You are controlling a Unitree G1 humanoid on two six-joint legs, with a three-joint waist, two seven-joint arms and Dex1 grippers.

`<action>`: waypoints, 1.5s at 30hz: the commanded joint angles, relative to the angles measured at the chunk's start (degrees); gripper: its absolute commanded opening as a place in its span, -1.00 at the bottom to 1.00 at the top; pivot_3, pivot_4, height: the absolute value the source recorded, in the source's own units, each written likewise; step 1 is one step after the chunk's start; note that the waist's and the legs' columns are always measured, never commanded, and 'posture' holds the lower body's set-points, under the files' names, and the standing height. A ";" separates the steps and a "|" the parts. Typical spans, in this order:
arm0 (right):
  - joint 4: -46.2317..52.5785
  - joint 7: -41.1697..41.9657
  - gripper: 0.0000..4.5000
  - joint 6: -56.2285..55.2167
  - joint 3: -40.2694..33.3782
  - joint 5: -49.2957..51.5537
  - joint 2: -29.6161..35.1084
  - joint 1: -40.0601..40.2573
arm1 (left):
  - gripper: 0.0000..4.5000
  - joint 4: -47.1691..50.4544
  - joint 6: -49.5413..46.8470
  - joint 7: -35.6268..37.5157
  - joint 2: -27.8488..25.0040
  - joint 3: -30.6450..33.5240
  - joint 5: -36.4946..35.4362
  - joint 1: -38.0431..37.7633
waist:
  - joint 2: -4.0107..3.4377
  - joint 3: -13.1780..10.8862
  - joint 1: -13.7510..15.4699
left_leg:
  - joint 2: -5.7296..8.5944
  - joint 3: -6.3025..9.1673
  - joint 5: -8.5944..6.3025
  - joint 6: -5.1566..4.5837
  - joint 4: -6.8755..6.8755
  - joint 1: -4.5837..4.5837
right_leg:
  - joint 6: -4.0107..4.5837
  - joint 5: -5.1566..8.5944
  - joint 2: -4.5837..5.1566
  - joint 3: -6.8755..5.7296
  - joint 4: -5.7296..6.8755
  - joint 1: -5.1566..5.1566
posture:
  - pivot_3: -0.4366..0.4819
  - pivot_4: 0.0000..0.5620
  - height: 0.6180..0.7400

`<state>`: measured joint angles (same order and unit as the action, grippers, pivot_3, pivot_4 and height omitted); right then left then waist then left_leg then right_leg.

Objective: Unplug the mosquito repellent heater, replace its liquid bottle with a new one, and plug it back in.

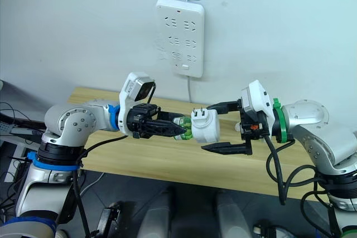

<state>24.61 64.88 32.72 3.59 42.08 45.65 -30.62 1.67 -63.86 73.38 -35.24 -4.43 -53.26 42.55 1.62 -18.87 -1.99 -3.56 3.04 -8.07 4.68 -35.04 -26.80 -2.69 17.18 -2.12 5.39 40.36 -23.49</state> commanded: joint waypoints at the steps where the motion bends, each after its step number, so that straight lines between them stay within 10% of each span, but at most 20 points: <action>1: 2.34 1.63 0.81 -2.46 -0.48 -0.79 -0.20 -1.09 | -0.01 2.10 -0.44 1.00 0.04 0.52 -1.40 0.60 | 0.00 0.00 0.01 | 0.00 0.00 0.00 0.00 -0.01 0.00 | 0.00 0.00 0.00 0.00 0.02 0.00 | -0.13 -0.04 1.00; 5: 2.51 1.71 0.32 -2.67 -0.54 -1.13 -0.67 -1.40 | -0.01 2.11 -0.81 0.79 0.31 0.66 -1.50 0.70 | 0.00 0.00 0.01 | 0.01 0.00 0.00 0.00 -0.04 0.03 | 0.00 0.00 0.00 0.01 0.10 0.00 | -0.12 -0.03 1.00; 10: 1.79 1.71 0.32 -2.83 -0.61 -1.89 -1.24 -1.61 | -0.01 2.10 -0.59 0.36 0.77 1.09 -1.66 0.54 | 0.00 0.00 0.02 | 0.02 0.00 0.00 0.00 -0.10 0.07 | 0.01 0.00 0.00 0.01 0.32 -0.01 | -0.12 -0.02 1.00; 17: -0.91 -2.69 0.32 3.55 -3.00 -0.25 -1.02 1.15 | 0.97 2.31 3.38 -1.54 -1.38 4.09 0.98 -0.95 | 0.00 0.00 -0.01 | 0.02 0.00 0.01 0.01 -0.17 0.12 | 0.01 0.01 0.00 0.03 0.47 -0.01 | -0.10 0.01 1.00; 21: -1.32 -14.02 0.32 15.76 -7.04 6.44 -3.57 1.50 | 1.00 6.69 8.89 -3.83 -3.96 7.02 3.68 -2.95 | 0.00 0.00 -0.10 | -0.01 -0.01 0.01 0.01 -0.16 0.14 | 0.02 0.01 0.00 0.06 0.51 -0.02 | -0.09 0.01 1.00; 33: -5.73 -48.21 0.32 48.00 -16.82 16.08 -18.25 -5.48 | 1.00 6.52 66.62 -22.34 -3.22 -10.16 55.88 -11.20 | -0.01 0.01 0.43 | 0.11 -0.14 0.05 0.06 -0.09 0.04 | 0.29 -0.14 0.10 0.19 0.39 -0.12 | -0.01 0.04 1.00; 45: -3.39 -55.92 0.32 55.57 -19.95 17.84 -25.02 -8.40 | 1.00 0.73 66.17 -30.29 6.61 -16.36 69.73 -5.91 | -0.01 0.01 0.12 | 0.08 -0.13 0.05 0.05 0.03 -0.08 | 0.31 -0.15 0.01 0.16 0.55 -0.37 | -0.03 0.04 1.00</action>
<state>18.87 9.21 87.75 -14.87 58.16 21.03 -37.80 1.44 2.60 43.85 -29.21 -20.15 15.53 36.00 1.62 -18.86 -1.88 -3.47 2.90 -8.03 4.73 -35.02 -26.88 -2.38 17.03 -2.11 5.57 40.91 -23.86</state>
